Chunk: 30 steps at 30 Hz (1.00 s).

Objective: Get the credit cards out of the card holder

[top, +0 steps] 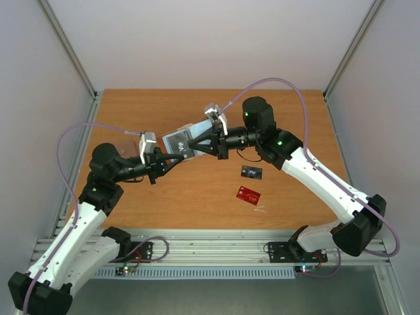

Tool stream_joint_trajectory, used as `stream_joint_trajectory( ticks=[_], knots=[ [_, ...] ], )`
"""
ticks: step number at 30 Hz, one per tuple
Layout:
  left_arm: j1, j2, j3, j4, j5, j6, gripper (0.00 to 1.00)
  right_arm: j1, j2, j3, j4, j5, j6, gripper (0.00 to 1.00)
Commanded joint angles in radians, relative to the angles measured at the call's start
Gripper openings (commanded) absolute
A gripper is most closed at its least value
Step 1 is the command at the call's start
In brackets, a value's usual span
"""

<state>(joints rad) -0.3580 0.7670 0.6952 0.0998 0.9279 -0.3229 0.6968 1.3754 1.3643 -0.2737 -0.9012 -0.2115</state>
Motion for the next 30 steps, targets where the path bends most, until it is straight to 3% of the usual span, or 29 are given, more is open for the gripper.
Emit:
stream_joint_trajectory(
  ticks=[1,2,5,17,20,24,30],
  knots=[
    [-0.011,-0.009,-0.001,0.107,0.041,0.010,0.13,0.016,-0.032,-0.008,-0.006,-0.061,-0.056,0.01],
    [-0.010,-0.010,-0.002,0.108,0.041,0.010,0.20,0.012,-0.036,-0.001,-0.041,-0.059,-0.070,0.01],
    [-0.010,-0.013,-0.005,0.109,0.044,0.014,0.26,0.008,-0.044,0.023,-0.135,-0.041,-0.125,0.01],
    [-0.011,-0.048,-0.015,0.078,0.006,0.031,0.25,-0.072,-0.080,0.093,-0.376,-0.028,-0.244,0.01],
    [-0.010,-0.044,-0.015,0.078,0.001,0.031,0.20,-0.073,-0.078,0.105,-0.389,-0.050,-0.250,0.01],
    [-0.012,-0.037,-0.011,0.078,0.007,0.031,0.28,-0.073,-0.063,0.114,-0.377,-0.079,-0.240,0.01],
    [-0.013,-0.023,-0.017,0.115,0.022,0.020,0.27,-0.064,-0.041,0.109,-0.315,-0.100,-0.193,0.01]
  ],
)
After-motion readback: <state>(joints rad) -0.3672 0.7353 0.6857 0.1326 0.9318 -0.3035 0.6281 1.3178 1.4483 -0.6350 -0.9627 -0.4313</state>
